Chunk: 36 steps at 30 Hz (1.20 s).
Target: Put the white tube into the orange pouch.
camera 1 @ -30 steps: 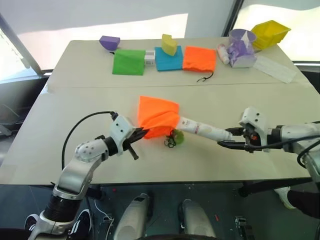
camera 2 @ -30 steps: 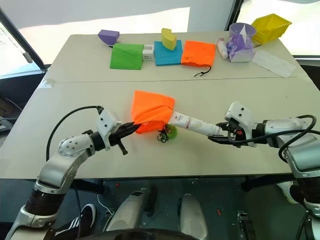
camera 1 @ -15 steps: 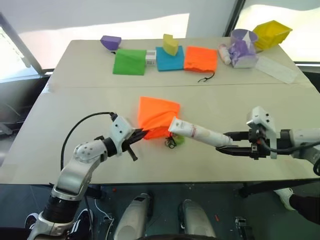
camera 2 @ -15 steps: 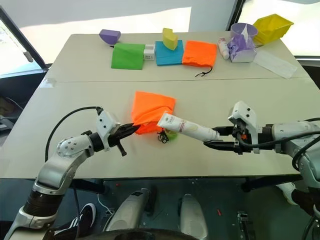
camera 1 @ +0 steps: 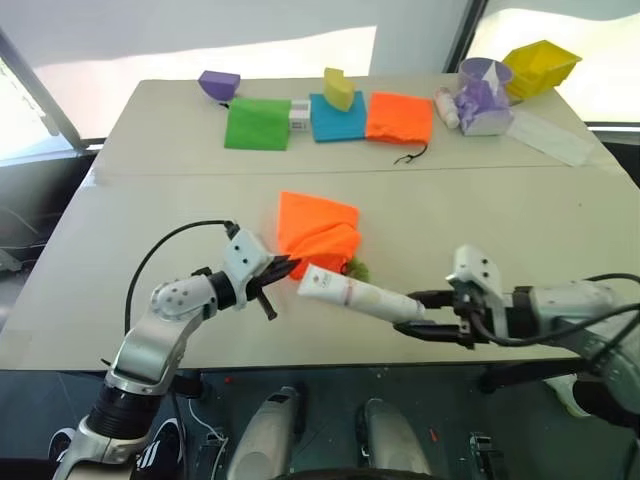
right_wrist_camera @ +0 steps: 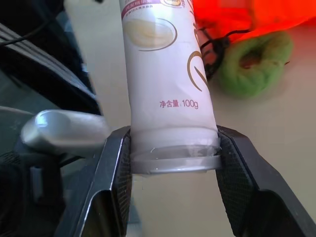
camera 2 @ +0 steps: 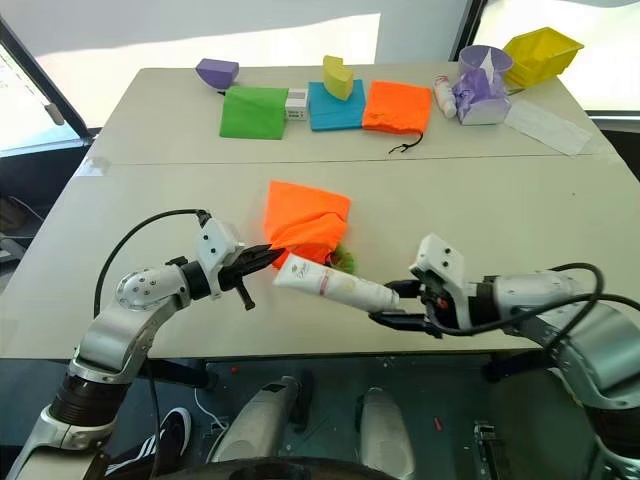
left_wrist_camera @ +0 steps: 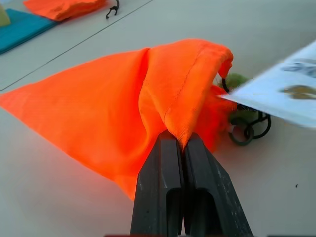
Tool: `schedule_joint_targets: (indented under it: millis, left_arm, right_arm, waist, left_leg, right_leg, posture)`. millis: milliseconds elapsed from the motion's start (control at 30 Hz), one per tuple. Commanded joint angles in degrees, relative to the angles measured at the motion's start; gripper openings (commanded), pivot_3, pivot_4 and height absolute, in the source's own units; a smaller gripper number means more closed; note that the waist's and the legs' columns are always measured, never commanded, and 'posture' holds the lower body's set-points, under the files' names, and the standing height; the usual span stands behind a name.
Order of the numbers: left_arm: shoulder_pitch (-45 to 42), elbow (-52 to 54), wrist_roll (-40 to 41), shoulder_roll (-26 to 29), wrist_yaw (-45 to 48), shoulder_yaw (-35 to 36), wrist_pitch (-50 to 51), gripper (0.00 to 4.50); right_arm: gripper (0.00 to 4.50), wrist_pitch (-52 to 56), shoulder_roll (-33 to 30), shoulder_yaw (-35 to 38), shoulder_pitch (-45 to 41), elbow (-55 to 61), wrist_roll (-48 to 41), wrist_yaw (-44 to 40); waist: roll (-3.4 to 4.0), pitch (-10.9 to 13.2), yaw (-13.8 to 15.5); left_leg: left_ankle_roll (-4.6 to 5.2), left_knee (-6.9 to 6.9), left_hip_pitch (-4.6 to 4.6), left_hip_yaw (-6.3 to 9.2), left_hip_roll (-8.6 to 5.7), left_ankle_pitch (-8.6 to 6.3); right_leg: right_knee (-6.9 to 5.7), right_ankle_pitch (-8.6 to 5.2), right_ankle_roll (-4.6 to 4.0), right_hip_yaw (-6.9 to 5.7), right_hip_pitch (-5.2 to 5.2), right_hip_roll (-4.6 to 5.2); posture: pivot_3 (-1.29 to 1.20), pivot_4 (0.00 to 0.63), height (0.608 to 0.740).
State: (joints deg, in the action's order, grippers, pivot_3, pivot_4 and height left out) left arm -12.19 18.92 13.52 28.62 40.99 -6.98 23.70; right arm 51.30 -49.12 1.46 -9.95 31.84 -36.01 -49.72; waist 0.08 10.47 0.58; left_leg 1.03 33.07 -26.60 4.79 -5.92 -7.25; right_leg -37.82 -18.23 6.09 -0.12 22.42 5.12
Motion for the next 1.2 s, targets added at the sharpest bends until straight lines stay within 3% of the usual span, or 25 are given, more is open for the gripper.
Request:
schedule_joint_targets:
  millis: [33,200,467,733,1067,1200]
  left_arm:
    - [0.01,3.71,1.64,0.37,-0.24,1.54,0.9,0.0]
    - [0.26,4.7,2.22,0.03,-0.76,1.52,1.78,0.0]
    - [0.73,3.73,2.33,-0.06,-1.55,2.55,1.42,0.0]
    - [0.85,6.26,3.92,0.48,-0.55,1.73,2.72,0.0]
    - [1.71,6.3,3.55,0.28,-1.15,0.61,2.64,0.0]
    - [1.77,6.05,3.68,-0.34,-1.39,0.38,2.65,0.0]
  right_arm:
    - [1.81,-2.28,3.55,-3.3,-2.26,-0.75,4.81,6.15]
    - [1.81,-2.14,3.81,-5.72,-0.65,1.4,6.38,7.18]
    - [1.81,-1.39,-3.03,-0.34,3.54,4.1,1.39,0.46]
    - [1.81,-0.05,7.53,-6.52,-1.17,0.81,8.39,13.23]
    - [1.81,13.05,25.18,-7.64,-5.0,4.06,6.73,29.79]
    - [1.81,15.95,31.73,-10.11,-9.1,-0.59,12.22,37.83]
  waist:
    - [0.02,0.0,0.07]
    - [0.02,0.0,0.27]
    - [0.01,0.0,0.11]
    - [-0.02,-0.03,0.03]
    - [-0.03,-0.04,0.09]
    - [0.0,-0.05,-0.32]
  left_leg:
    - [0.0,0.0,0.0,0.01,0.01,0.0]
    - [0.01,0.02,-0.02,0.02,-0.03,0.01]
    - [0.01,0.03,0.06,0.02,-0.01,0.0]
    - [0.0,0.02,0.11,0.0,0.12,0.0]
    - [0.0,0.02,0.13,-0.01,0.11,0.0]
    - [-0.02,-0.02,0.14,0.0,0.12,0.02]
  right_leg:
    - [0.0,0.0,0.0,-0.02,0.0,0.0]
    - [0.01,0.01,0.02,-0.04,0.01,-0.01]
    - [0.0,0.01,0.03,-0.04,-0.09,-0.01]
    - [-0.05,0.09,-0.05,-0.08,-0.02,-0.02]
    - [-0.08,0.1,-0.04,-0.06,0.05,-0.07]
    - [-0.22,0.11,-0.05,-0.01,0.15,-0.11]
  posture:
    - [0.0,0.15,0.74]
    - [0.0,0.15,0.74]
    - [0.0,0.15,0.74]
    - [0.0,0.15,0.74]
    - [0.0,0.15,0.74]
    - [0.0,0.15,0.74]
